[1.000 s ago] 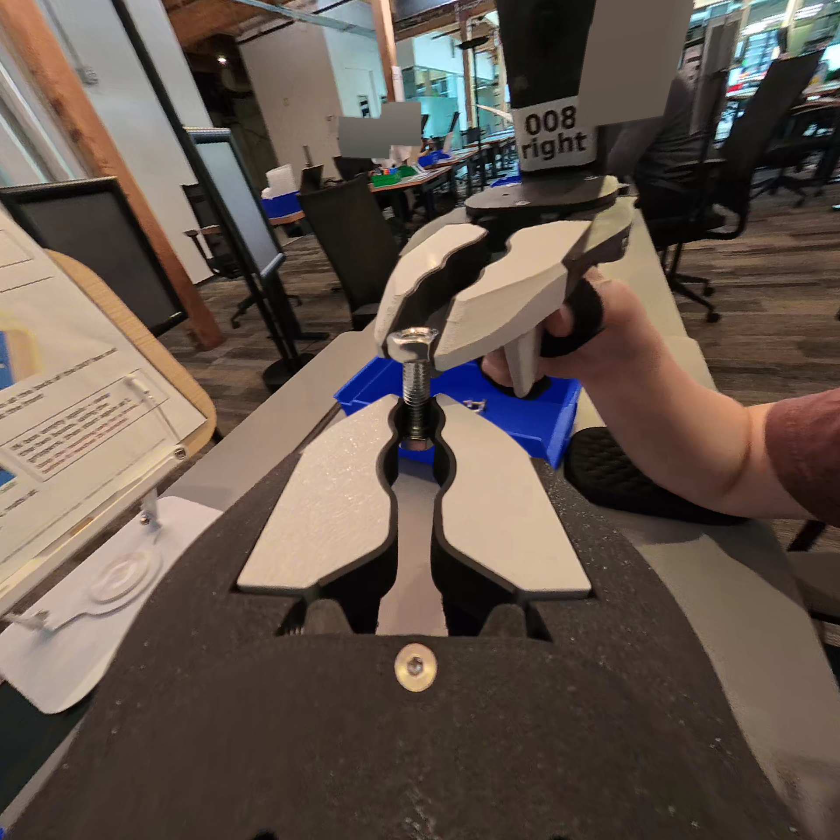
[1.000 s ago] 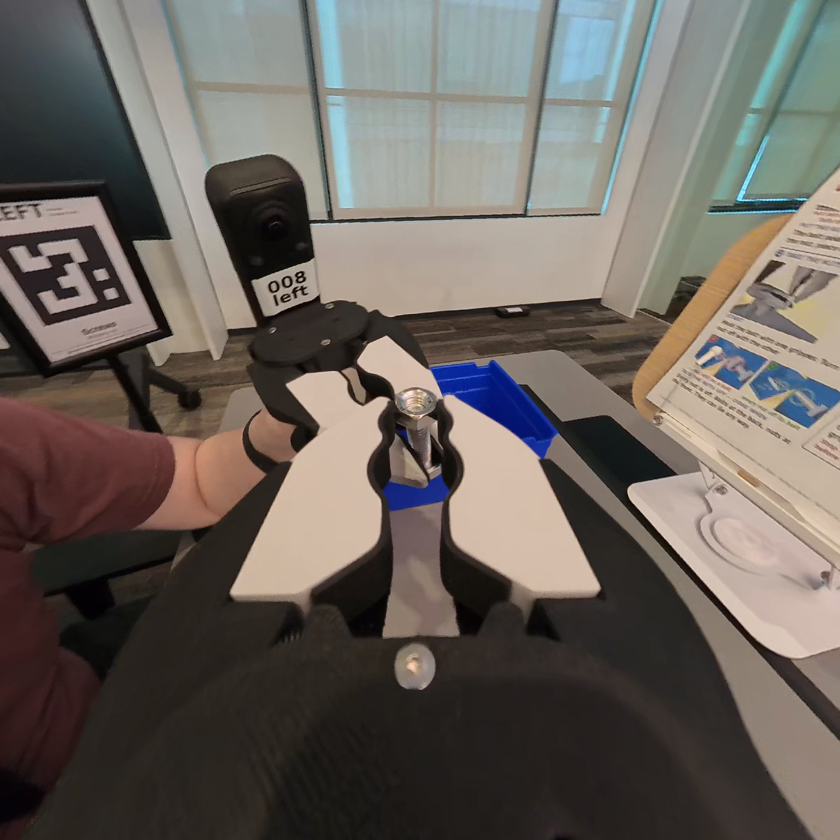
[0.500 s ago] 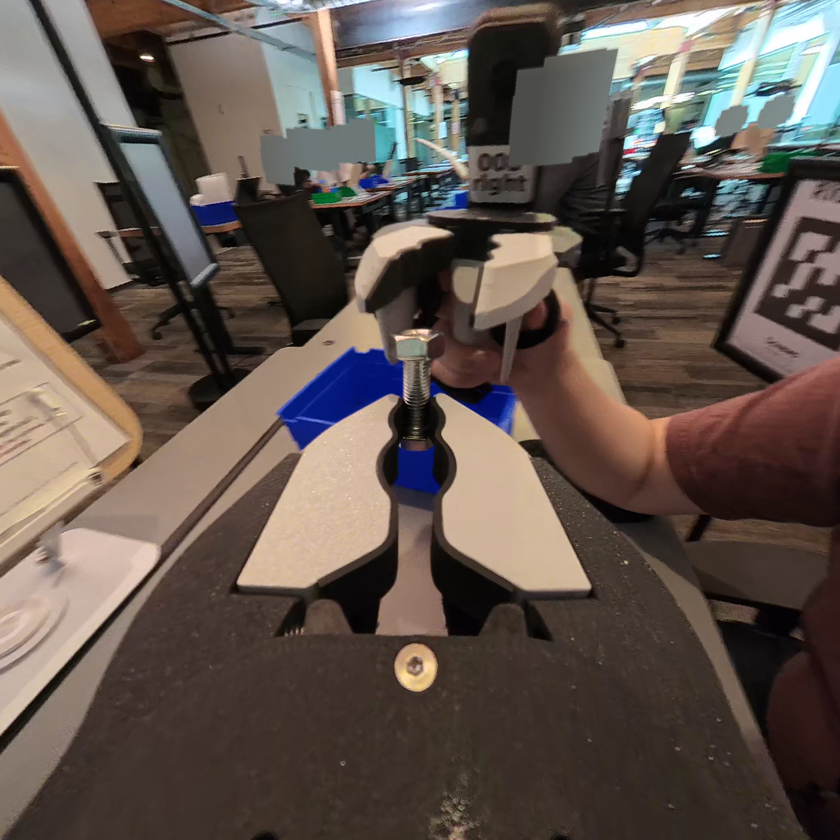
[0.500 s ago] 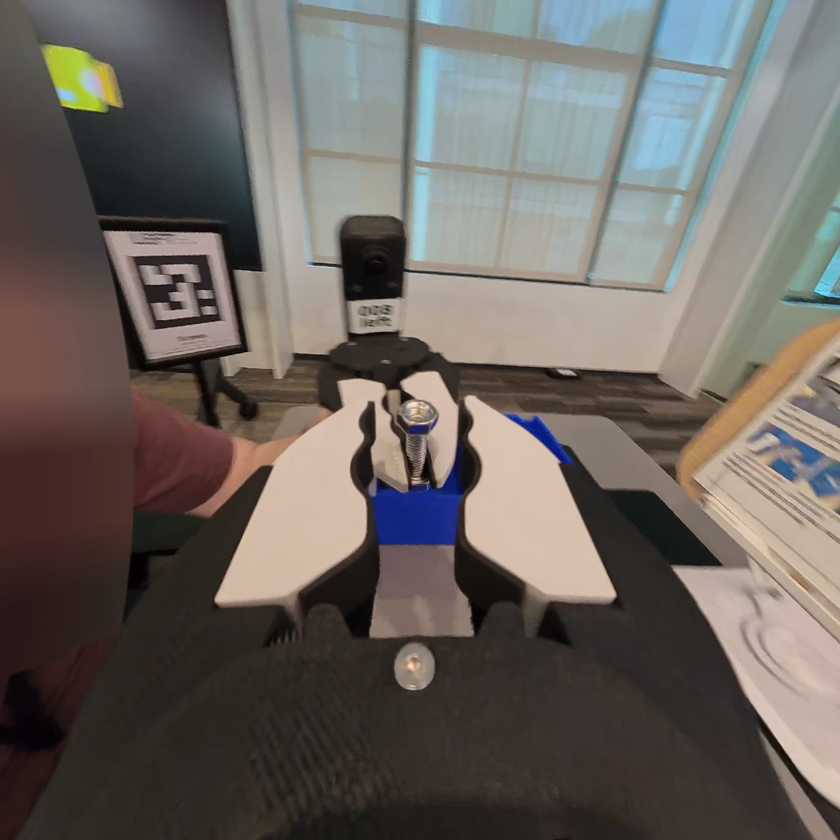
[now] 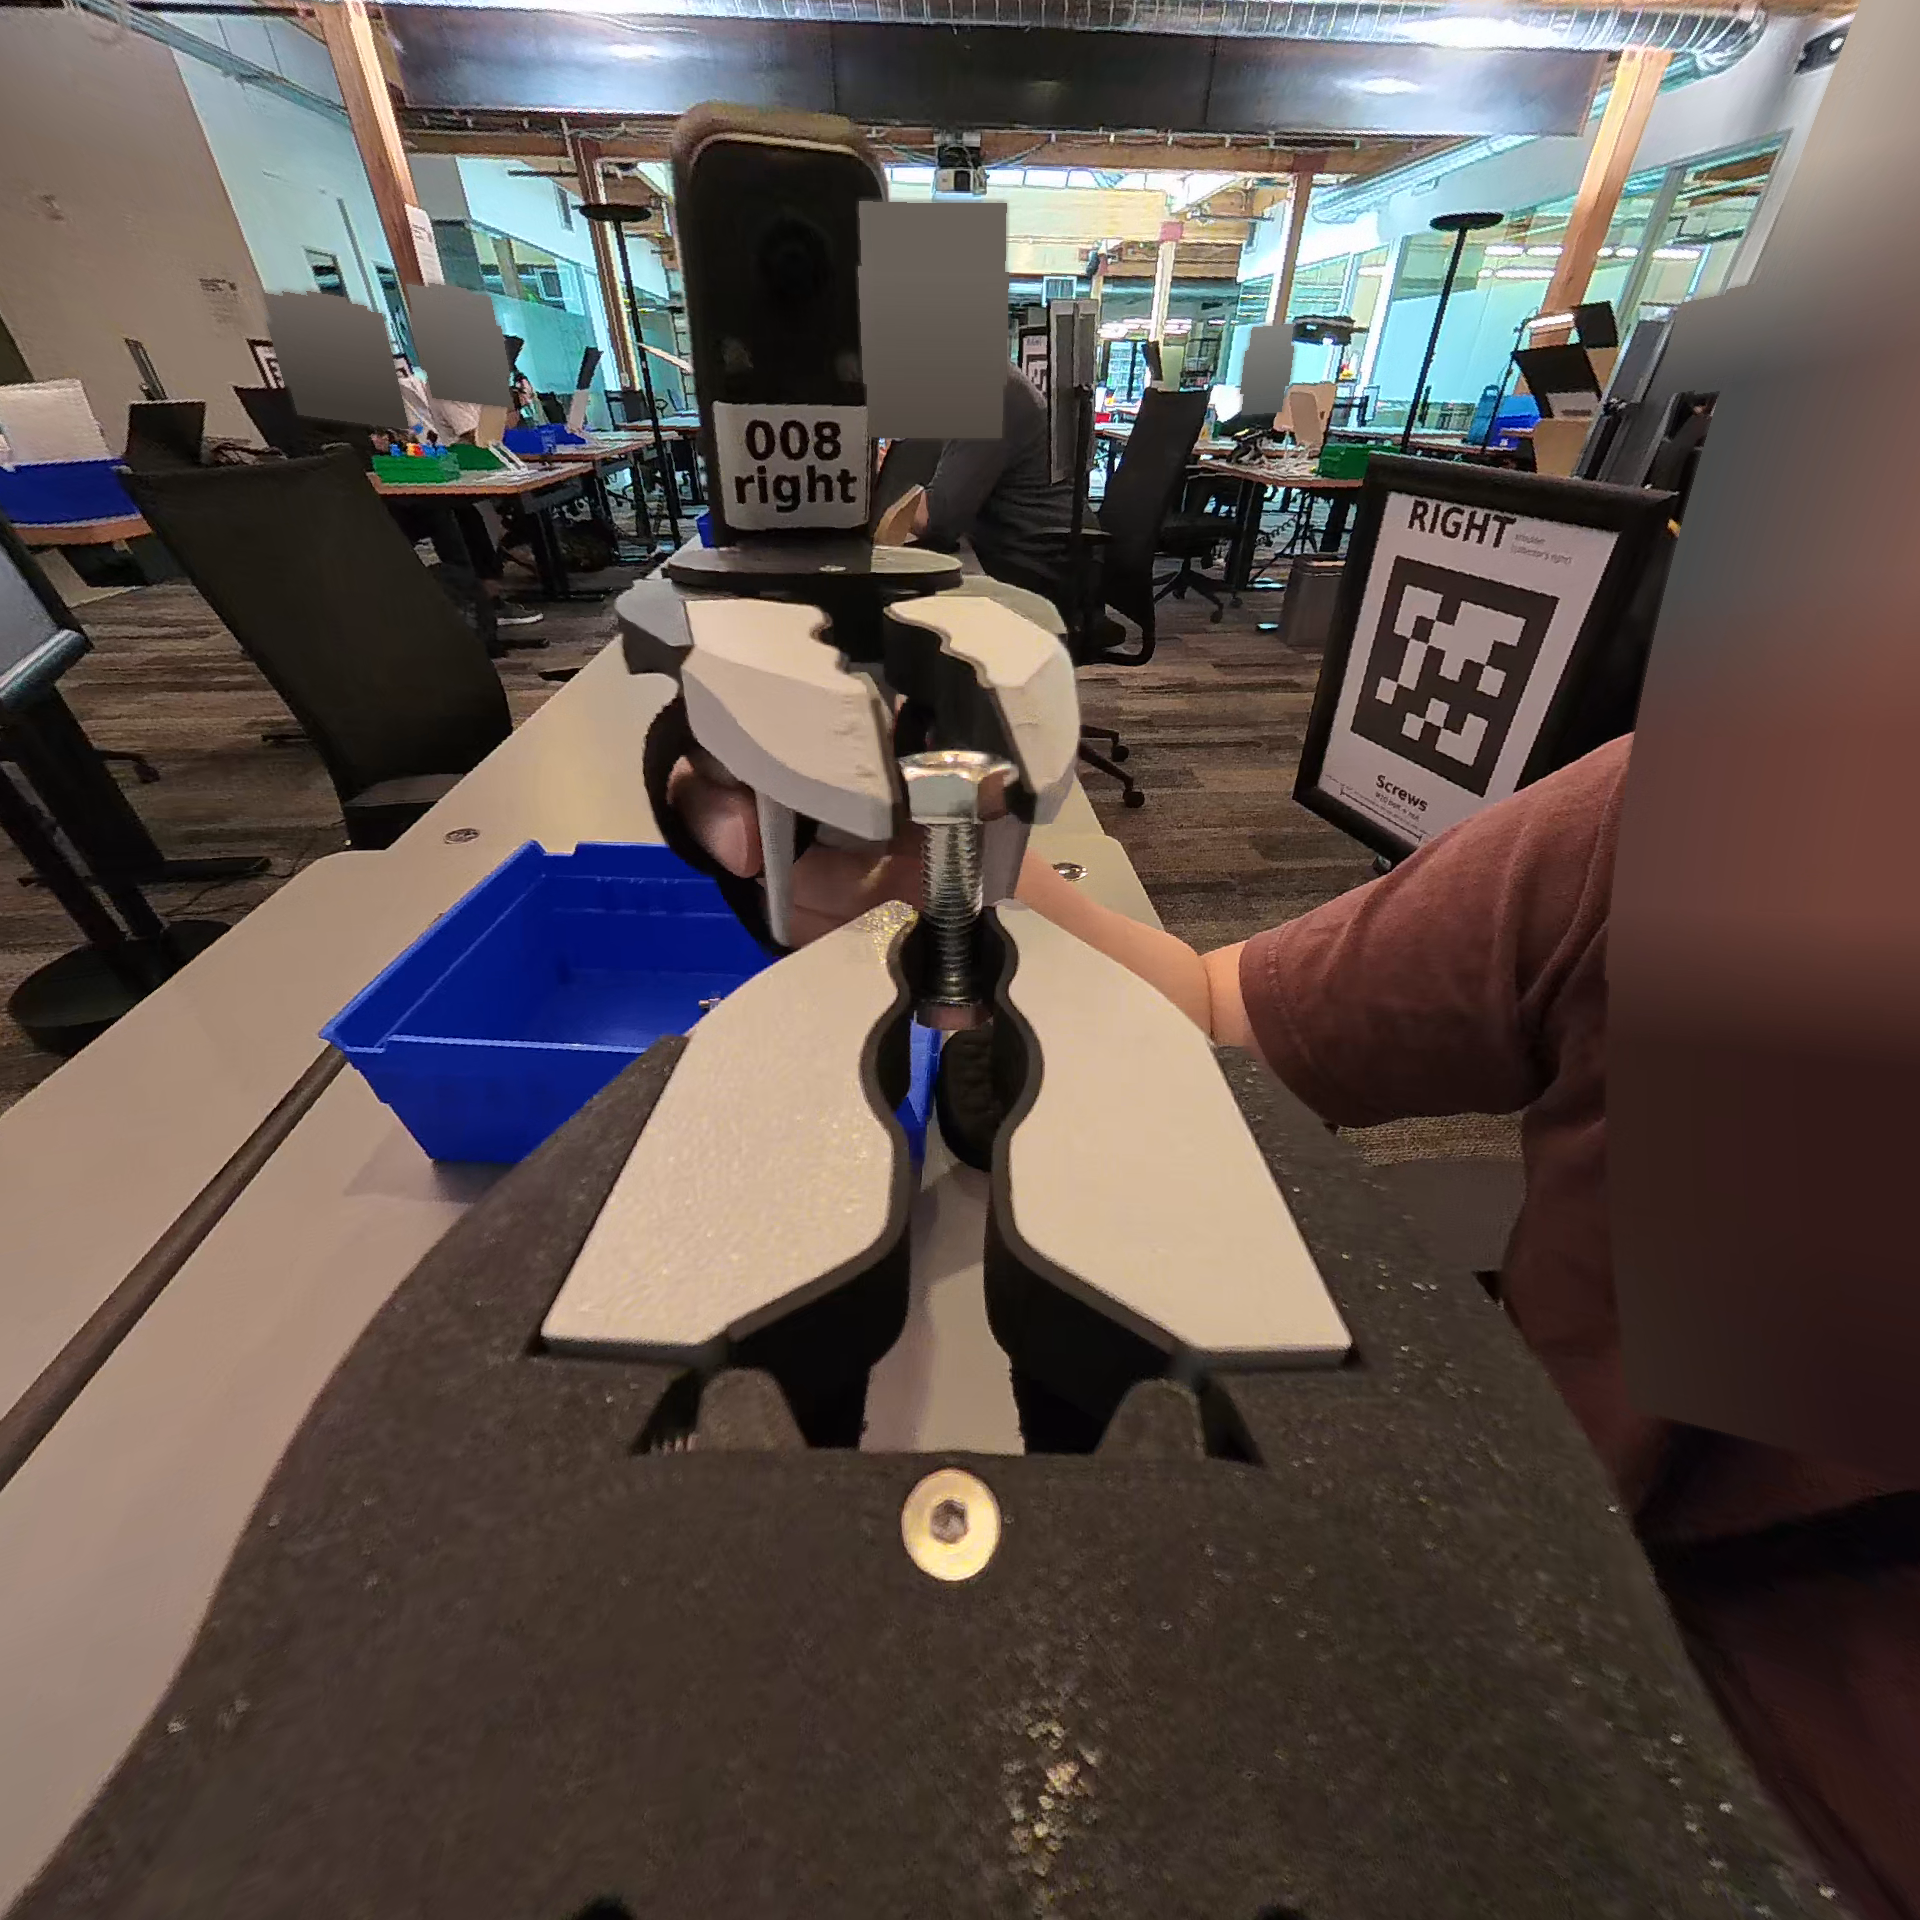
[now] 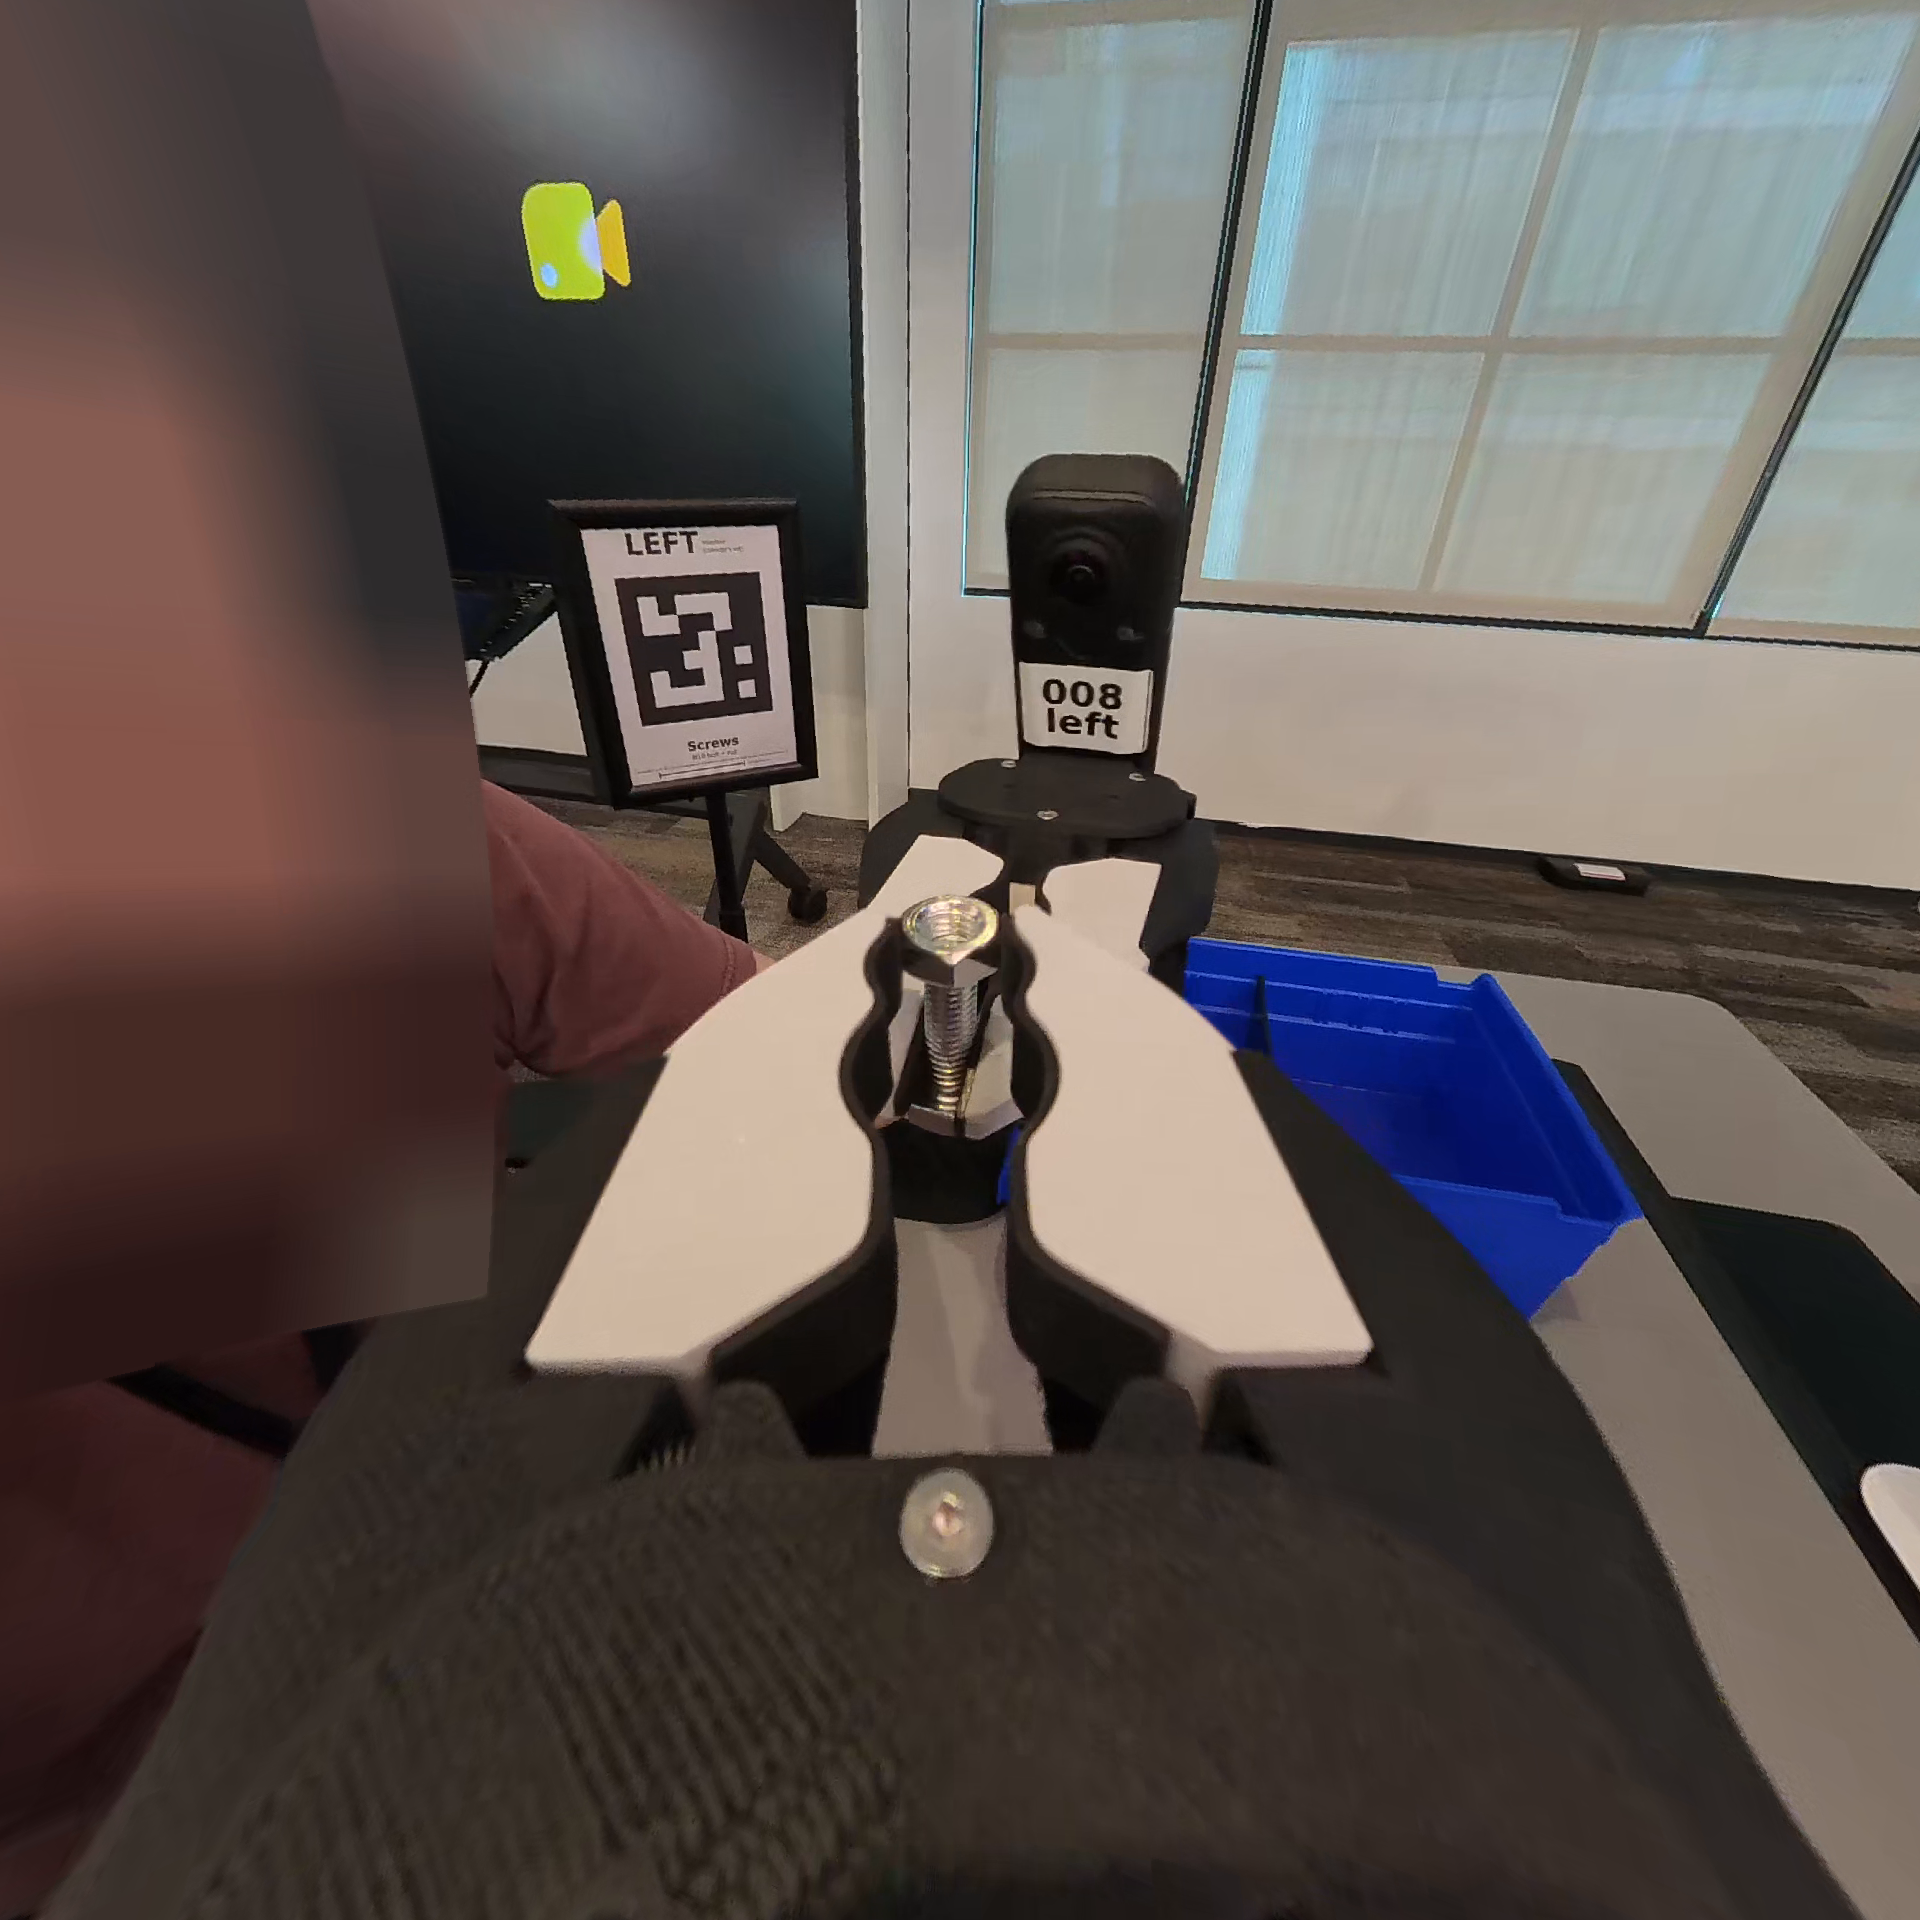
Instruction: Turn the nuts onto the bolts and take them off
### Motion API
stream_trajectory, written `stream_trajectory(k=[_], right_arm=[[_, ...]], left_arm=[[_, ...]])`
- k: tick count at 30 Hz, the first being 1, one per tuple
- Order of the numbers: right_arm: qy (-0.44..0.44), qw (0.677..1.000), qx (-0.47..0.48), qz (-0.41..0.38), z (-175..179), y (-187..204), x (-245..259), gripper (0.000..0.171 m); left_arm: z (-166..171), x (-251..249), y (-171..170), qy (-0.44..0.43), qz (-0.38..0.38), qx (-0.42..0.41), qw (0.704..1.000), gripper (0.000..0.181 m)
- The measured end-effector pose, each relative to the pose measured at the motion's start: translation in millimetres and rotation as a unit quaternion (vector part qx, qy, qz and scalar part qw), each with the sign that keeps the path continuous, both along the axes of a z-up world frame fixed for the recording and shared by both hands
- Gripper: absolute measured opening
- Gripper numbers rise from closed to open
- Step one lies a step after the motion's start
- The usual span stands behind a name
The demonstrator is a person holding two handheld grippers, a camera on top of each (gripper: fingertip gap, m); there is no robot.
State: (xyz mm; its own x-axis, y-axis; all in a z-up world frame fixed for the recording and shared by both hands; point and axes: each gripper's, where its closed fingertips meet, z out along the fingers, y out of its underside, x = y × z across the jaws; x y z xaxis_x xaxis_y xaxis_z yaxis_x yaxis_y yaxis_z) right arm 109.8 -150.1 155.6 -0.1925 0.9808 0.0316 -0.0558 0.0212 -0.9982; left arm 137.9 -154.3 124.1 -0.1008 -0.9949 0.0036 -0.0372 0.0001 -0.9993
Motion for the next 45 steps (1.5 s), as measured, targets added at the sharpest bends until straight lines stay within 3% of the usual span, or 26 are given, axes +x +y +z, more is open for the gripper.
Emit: stream_trajectory(k=[15,20,32,35,37,41,45], right_arm=[[-0.100,0.993,0.064,-0.015,-26,-5,7,0.018],[-0.092,0.994,-0.001,-0.052,-22,11,3,0.018],[-0.094,0.955,-0.057,-0.277,-28,64,-8,0.018],[-0.086,0.961,-0.042,-0.258,-24,60,-8,0.018],[-0.071,0.971,-0.026,-0.225,-16,52,-6,0.031],[-0.019,0.989,-0.009,-0.146,3,35,9,0.032],[-0.019,0.999,-0.012,-0.035,-2,12,10,0.031]], left_arm=[[-26,6,-7,0.087,-0.019,-0.002,0.996,0.009],[-20,3,8,0.070,0.027,0.004,0.997,0.009],[-27,-11,64,0.086,0.217,0.013,0.972,0.009],[-24,-11,62,0.079,0.204,0.004,0.976,0.009],[-21,-11,57,0.069,0.186,-0.003,0.980,0.009],[-15,-7,38,0.056,0.126,0.002,0.991,0.009],[-10,0,14,0.040,0.052,0.003,0.998,0.009]])
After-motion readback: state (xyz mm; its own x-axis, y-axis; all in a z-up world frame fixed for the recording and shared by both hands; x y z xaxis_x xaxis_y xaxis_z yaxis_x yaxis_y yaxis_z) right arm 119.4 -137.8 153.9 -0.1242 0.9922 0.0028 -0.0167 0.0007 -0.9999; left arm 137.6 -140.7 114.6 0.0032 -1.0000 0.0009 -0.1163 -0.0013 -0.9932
